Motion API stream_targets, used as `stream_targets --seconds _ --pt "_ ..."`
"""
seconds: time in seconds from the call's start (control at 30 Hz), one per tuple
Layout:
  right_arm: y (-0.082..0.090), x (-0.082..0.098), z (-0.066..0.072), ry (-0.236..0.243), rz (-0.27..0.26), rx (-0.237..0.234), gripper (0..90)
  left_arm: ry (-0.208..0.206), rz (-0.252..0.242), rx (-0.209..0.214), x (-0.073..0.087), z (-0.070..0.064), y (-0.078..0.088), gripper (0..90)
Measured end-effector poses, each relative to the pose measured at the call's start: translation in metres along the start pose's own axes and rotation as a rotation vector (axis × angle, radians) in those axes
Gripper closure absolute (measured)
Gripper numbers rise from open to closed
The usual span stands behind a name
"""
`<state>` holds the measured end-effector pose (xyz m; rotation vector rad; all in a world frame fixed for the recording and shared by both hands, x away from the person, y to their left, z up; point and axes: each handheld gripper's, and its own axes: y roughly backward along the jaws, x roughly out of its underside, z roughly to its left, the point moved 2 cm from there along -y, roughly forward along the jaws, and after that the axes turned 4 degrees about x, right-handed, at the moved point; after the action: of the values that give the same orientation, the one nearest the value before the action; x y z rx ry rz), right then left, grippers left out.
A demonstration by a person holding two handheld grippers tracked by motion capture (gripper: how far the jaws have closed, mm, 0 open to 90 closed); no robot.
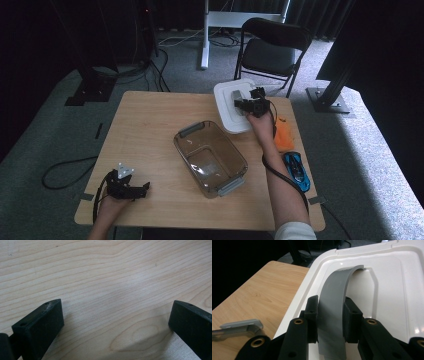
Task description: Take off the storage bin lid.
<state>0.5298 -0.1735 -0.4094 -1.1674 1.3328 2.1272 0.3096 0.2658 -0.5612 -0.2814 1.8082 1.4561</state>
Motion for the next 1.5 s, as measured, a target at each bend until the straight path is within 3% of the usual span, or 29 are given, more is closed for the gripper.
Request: stream_targets --seconds 0.23,0.87,1.5 --pt "-0.011 0.008 -0.004 -0.012 0.014 0.006 69.9 0.0 0.0 0.0 0.0 0.0 0.0 0.2" --pt "-0.049 0.042 -0.005 -0.054 0.081 -0.03 69.9 0.0 0.0 0.0 0.0 0.0 0.0 0.2" --pt "-0.068 0.074 -0.007 -0.074 0.14 -0.041 69.8 0.0 0.0 0.0 0.0 0.0 0.0 0.3"
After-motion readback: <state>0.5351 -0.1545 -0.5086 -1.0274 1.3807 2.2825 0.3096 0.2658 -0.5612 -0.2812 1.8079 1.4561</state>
